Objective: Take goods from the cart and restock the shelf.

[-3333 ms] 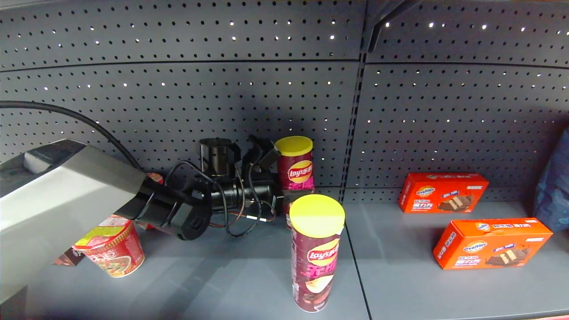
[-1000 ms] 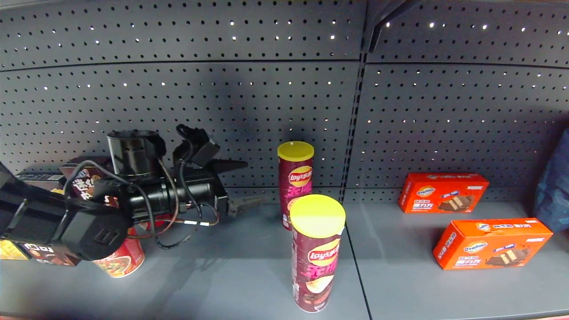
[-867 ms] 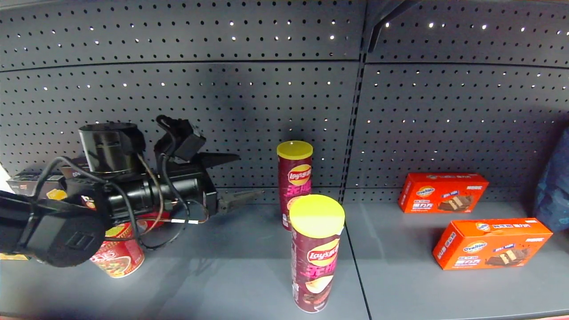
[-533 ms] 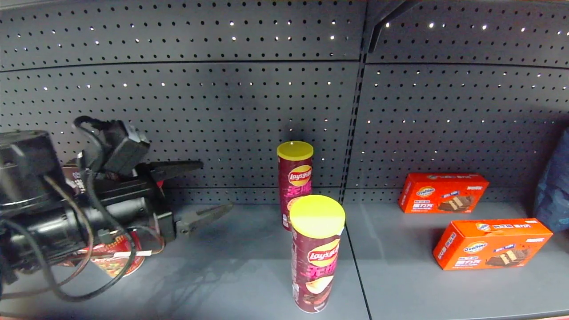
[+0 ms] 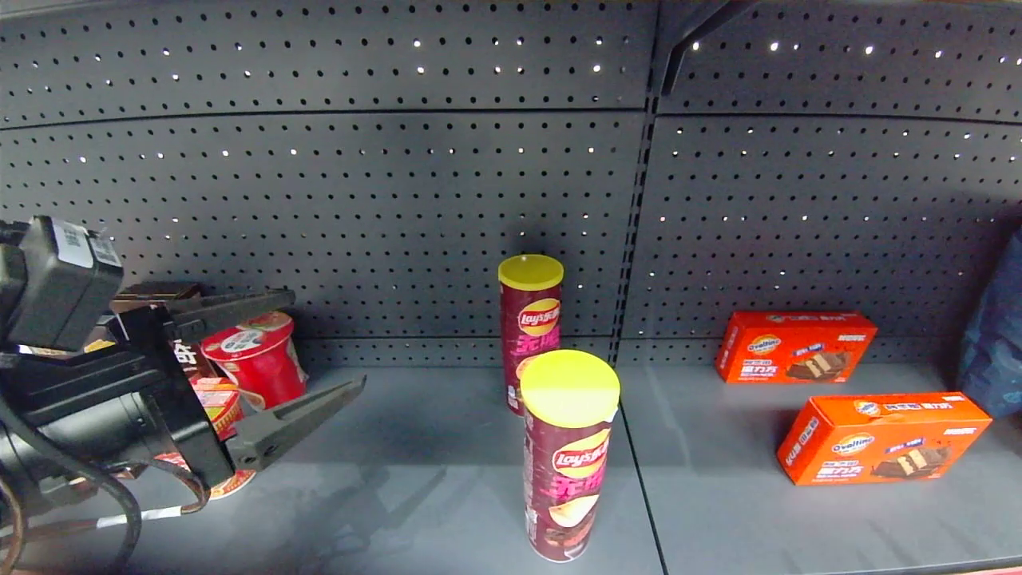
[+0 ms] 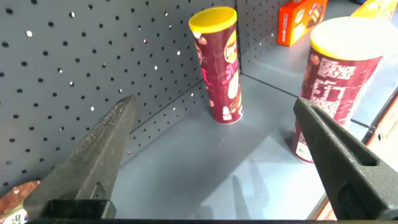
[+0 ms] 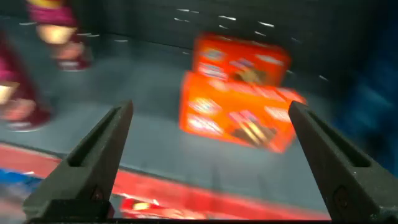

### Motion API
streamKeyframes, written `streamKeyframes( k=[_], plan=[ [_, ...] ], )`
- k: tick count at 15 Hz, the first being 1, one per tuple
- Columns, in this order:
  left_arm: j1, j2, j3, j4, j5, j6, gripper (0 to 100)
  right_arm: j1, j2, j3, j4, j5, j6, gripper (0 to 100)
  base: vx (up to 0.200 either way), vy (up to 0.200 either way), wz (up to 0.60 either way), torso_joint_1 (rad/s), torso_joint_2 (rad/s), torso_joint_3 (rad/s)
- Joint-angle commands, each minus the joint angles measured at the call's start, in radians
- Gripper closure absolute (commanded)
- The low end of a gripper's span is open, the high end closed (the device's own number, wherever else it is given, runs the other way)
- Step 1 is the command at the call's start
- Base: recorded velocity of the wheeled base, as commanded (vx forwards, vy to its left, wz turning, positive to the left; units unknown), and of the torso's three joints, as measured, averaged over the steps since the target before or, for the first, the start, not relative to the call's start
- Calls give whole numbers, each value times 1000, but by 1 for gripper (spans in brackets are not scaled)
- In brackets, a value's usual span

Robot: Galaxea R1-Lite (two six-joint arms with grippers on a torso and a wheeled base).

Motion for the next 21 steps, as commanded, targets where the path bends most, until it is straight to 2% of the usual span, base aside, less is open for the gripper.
streamKeyframes(
  k=[1,3,5,8,13,21],
  plan=[
    [-7,15,2,0,3,3,0,221,403,-143,-113,-3,10,0,0,0,0,0,0,0],
    [-8,45,-6,-7,3,3,0,350,617,-181,-257,-83,85,0,0,0,0,0,0,0],
    [-8,61,-12,-8,3,3,0,408,719,-195,-323,-104,119,0,0,0,0,0,0,0],
    [-4,64,-6,-8,5,4,0,422,884,-217,-307,-119,117,0,0,0,0,0,0,0],
    [-2,93,-9,-8,6,4,0,515,966,-221,-289,-124,130,0,0,0,0,0,0,0],
    [-2,121,-24,-10,6,9,0,555,1084,-275,-292,-133,139,0,0,0,0,0,0,0]
  ],
)
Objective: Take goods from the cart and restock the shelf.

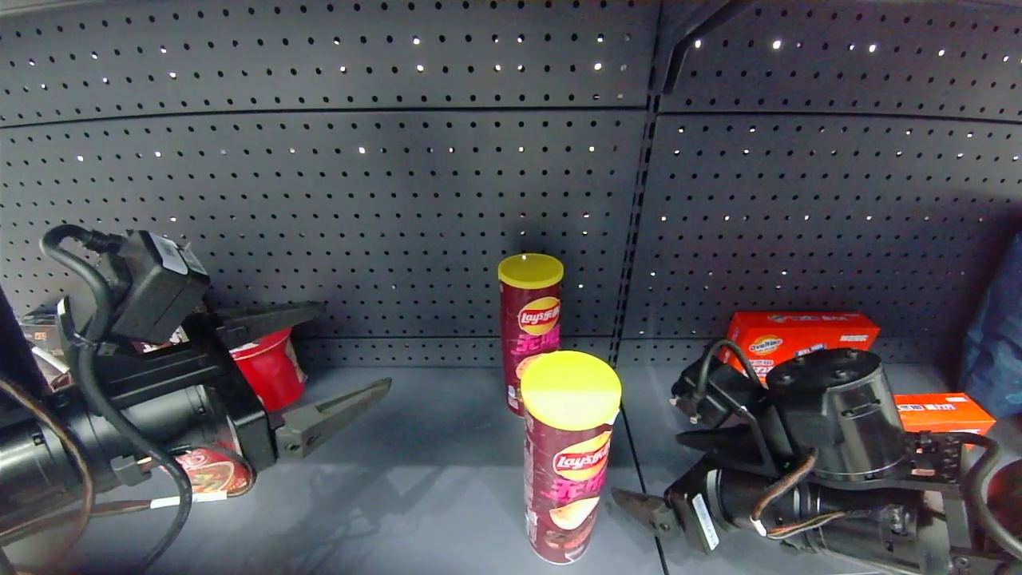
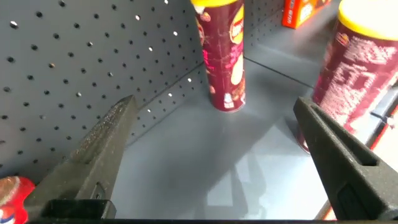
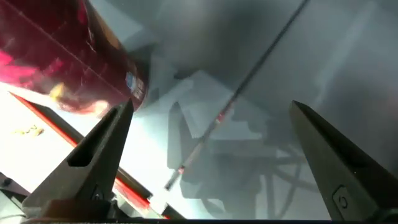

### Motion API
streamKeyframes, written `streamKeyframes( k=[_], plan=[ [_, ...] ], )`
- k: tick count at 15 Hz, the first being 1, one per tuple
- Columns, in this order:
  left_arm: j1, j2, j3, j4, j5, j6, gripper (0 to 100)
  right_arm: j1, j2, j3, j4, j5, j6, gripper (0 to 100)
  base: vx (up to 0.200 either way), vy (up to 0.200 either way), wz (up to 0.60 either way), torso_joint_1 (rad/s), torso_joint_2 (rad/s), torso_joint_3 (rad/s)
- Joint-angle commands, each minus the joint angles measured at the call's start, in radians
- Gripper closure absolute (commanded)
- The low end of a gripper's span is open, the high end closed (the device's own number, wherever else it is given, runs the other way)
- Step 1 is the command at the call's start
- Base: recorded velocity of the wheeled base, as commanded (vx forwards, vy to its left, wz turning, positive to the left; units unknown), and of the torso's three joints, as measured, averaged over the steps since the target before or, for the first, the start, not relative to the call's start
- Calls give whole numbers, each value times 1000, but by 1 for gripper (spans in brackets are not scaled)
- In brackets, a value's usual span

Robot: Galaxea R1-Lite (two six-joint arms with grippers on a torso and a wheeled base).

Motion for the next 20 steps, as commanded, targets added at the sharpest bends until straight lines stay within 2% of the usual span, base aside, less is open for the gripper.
streamKeyframes(
  k=[1,2,5,10,13,17,20],
  plan=[
    [-1,34,-28,0,0,0,0,24,55,-34,-2,-1,12,0,0,0,0,0,0,0],
    [-3,43,-39,0,0,2,0,27,66,-45,-2,-4,14,0,0,0,0,0,0,0],
    [-3,54,-42,1,0,35,0,28,64,-48,-2,-4,14,0,0,0,0,0,0,0],
    [-1,72,-48,0,0,37,0,47,55,-37,0,-6,34,0,0,0,0,0,0,0],
    [-1,71,-46,0,0,38,0,4,63,-32,0,-7,28,0,0,0,0,0,0,0],
    [-1,66,-34,0,0,40,0,-28,109,-78,-2,-9,26,0,0,0,0,0,0,0],
    [-3,64,-33,1,0,42,0,-19,147,-138,-3,-10,28,0,0,0,0,0,0,0]
  ],
)
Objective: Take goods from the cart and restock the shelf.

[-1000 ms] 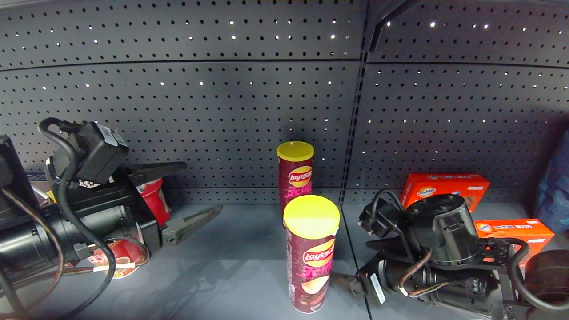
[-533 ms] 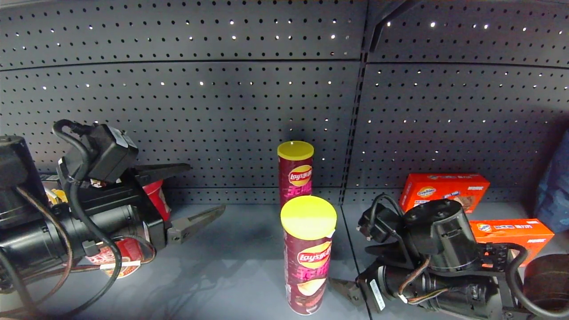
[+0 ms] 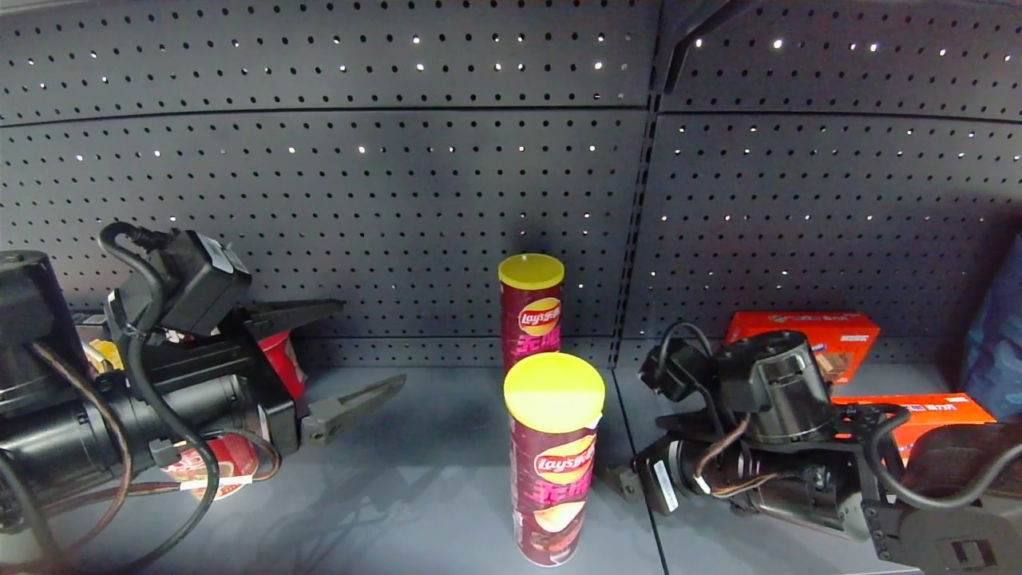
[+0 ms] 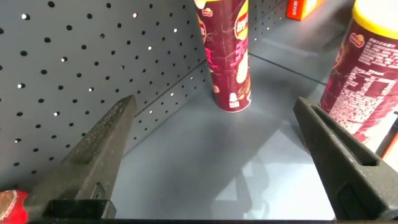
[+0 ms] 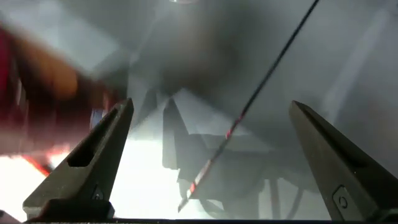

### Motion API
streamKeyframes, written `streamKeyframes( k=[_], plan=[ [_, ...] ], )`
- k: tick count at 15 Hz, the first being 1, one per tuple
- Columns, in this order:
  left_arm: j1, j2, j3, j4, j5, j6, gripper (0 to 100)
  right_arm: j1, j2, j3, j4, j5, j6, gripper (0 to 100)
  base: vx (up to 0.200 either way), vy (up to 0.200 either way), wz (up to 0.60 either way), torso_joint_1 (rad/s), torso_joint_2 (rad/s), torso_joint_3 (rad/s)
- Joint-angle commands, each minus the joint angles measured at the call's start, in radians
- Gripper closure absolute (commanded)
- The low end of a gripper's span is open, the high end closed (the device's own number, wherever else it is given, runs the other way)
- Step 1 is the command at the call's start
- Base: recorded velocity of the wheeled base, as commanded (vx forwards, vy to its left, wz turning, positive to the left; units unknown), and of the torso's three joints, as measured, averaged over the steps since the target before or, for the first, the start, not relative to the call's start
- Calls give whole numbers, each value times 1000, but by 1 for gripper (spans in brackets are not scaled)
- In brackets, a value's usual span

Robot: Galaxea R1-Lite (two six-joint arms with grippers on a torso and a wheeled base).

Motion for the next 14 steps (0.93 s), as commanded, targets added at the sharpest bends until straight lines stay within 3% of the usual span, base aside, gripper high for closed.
streamKeyframes(
  k=[1,8,14],
  plan=[
    [-2,-2,11,1,-1,0,0,18,26,-22,-1,-5,2,0,0,0,0,0,0,0],
    [-2,-3,27,-1,0,0,0,80,-24,41,1,-16,6,0,0,0,0,0,0,0],
    [-3,-3,27,-1,-1,0,0,82,-75,107,1,-16,6,0,0,0,0,0,0,0]
  ],
)
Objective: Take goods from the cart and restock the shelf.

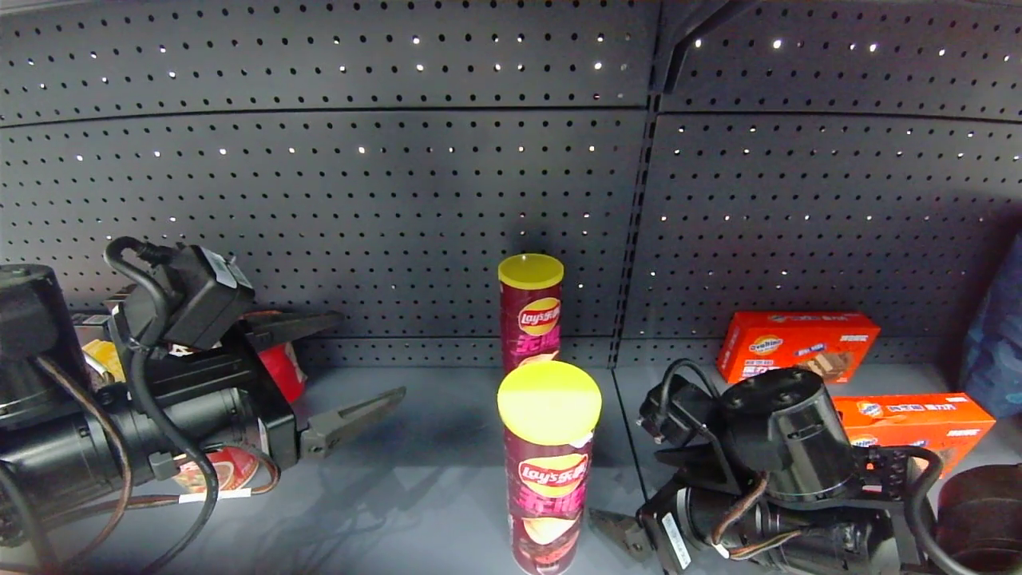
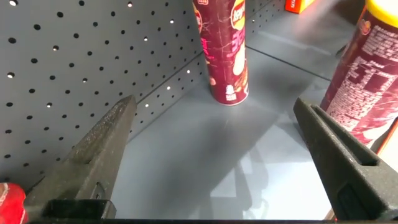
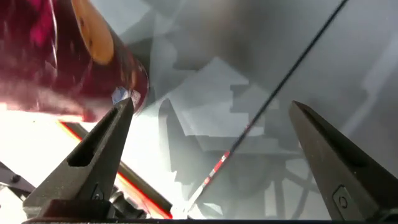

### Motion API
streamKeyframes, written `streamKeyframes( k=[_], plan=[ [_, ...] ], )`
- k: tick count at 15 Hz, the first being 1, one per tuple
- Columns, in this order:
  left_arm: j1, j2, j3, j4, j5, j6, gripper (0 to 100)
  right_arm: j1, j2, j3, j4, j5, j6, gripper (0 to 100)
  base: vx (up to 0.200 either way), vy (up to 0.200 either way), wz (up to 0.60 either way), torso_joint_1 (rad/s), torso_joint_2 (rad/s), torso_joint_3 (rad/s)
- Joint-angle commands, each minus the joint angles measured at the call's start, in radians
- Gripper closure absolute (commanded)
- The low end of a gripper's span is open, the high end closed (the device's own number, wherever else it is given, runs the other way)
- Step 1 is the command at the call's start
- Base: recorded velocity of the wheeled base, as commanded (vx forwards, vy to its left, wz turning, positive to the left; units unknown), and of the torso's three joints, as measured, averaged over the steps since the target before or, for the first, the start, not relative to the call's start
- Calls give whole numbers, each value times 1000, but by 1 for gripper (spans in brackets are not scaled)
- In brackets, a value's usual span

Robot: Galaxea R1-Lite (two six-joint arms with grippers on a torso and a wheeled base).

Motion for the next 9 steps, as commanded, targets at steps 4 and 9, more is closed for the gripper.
streamKeyframes(
  k=[4,9],
  plan=[
    [0,-1,1,0,0,0,0,-8,1,-3,-2,0,-2,0,0,0,0,0,0,0],
    [0,1,-1,0,0,0,0,-5,24,-29,-2,2,-2,0,0,0,0,0,0,0]
  ],
)
